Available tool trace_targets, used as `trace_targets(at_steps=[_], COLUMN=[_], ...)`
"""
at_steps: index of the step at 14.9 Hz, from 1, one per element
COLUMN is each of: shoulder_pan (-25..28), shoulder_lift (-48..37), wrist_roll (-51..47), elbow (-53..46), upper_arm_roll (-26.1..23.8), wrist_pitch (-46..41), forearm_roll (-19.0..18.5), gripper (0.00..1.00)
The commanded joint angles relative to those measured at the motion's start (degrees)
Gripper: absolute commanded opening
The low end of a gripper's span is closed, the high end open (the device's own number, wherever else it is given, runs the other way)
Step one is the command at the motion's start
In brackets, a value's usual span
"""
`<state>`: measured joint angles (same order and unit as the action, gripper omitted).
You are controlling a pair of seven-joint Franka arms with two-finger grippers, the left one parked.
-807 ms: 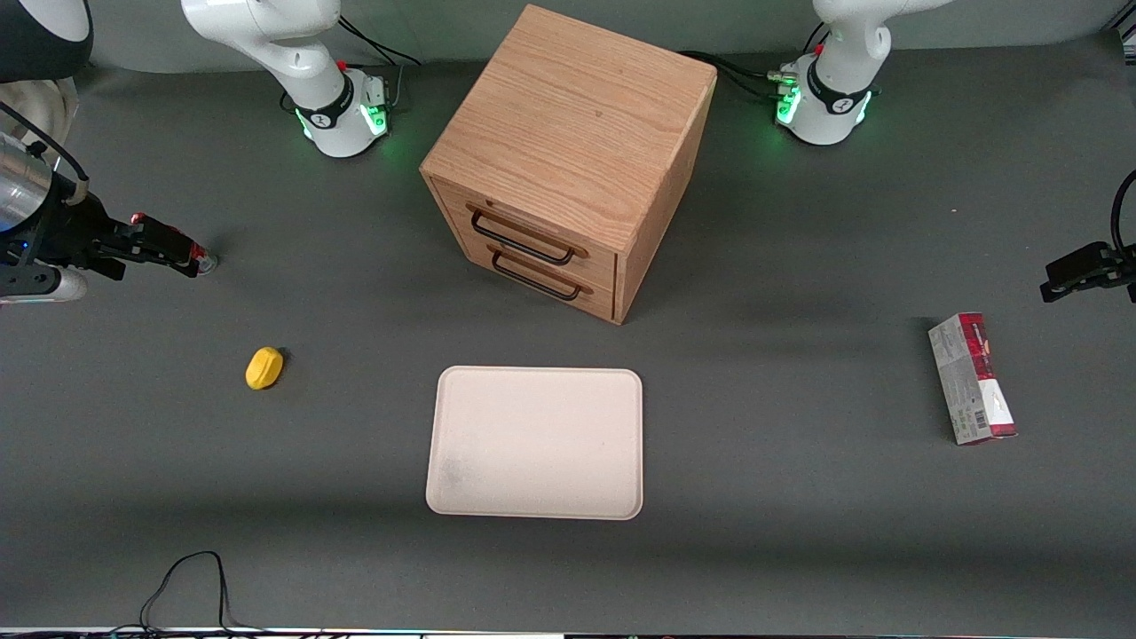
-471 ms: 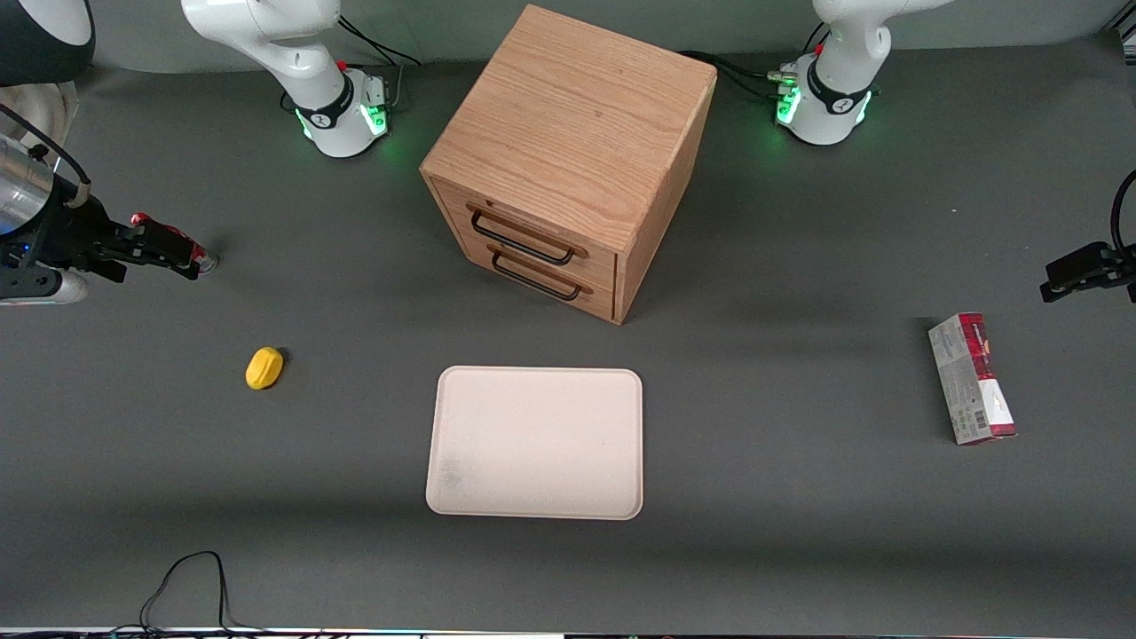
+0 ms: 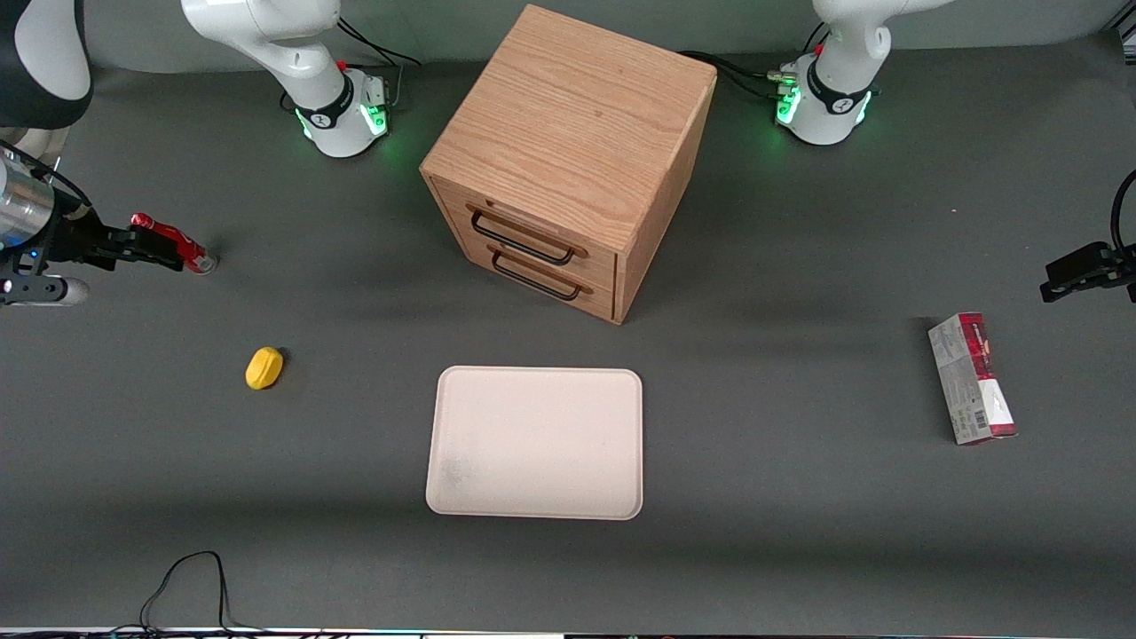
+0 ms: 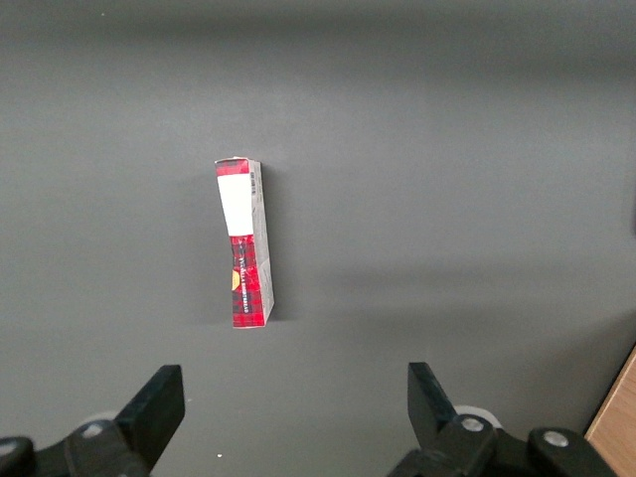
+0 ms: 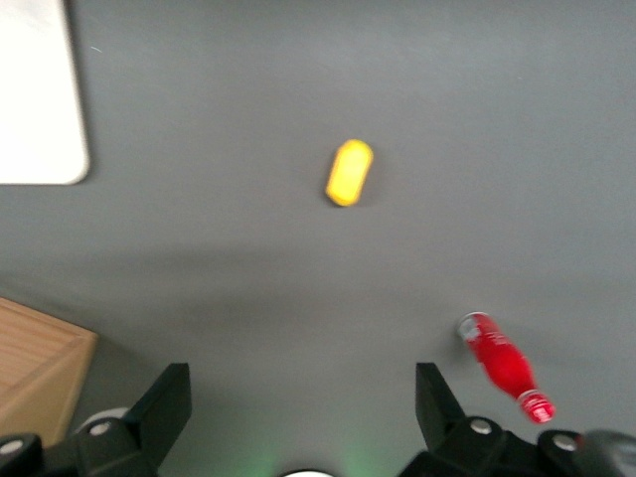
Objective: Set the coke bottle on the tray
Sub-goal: 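Lower the open right gripper over the red Coca-Cola bottle's cap end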
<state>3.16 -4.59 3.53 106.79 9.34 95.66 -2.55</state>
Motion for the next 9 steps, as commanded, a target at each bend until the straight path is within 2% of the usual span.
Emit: trace_targets(at_steps=[1,3,7,9], shoulder_pan=[0.18,0.18,0.18,0.18], shoulder_lift=[-8.4,-11.48,-14.74,-15.01], wrist_roll=[9.35,14.47,23.96,28.09], elbow=[13.33,20.53,31.97,36.02], upper_arm_roll=[7.42,14.09,25.61,29.67], wrist_pitch=[8.37,15.13,27.97,33.43], forearm_roll=[-2.1,-5.69,-6.85,-6.85], gripper=[1.0,1.0,1.0,1.0])
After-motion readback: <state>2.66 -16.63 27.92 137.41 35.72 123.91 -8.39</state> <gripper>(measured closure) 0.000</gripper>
